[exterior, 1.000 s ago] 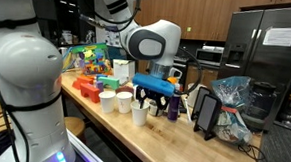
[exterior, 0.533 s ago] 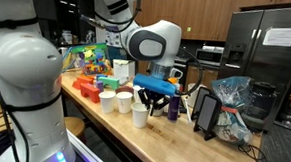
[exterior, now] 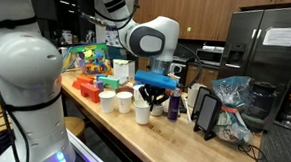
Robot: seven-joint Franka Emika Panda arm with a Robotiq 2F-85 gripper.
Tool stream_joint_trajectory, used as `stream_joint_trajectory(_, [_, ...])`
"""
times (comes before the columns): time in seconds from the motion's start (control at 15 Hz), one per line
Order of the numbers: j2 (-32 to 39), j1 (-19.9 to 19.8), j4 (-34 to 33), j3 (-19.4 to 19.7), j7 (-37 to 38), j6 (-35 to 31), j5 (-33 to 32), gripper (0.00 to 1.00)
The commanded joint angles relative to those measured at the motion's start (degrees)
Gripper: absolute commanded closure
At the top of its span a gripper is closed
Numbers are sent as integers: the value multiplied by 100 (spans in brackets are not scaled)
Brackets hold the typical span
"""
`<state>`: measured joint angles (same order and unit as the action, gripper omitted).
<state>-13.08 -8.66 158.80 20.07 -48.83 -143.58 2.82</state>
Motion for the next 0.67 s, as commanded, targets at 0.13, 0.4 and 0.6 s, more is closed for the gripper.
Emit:
stream_joint_trajectory(0.13, [-655,-70,66,-399,327,247,-539,99])
stream_joint_trajectory(0.4, [-1170,39,60,-691,533,426,-806,99])
stream_joint_trajectory(0.6, [-1559,168,57,-857,599,545,-874,99])
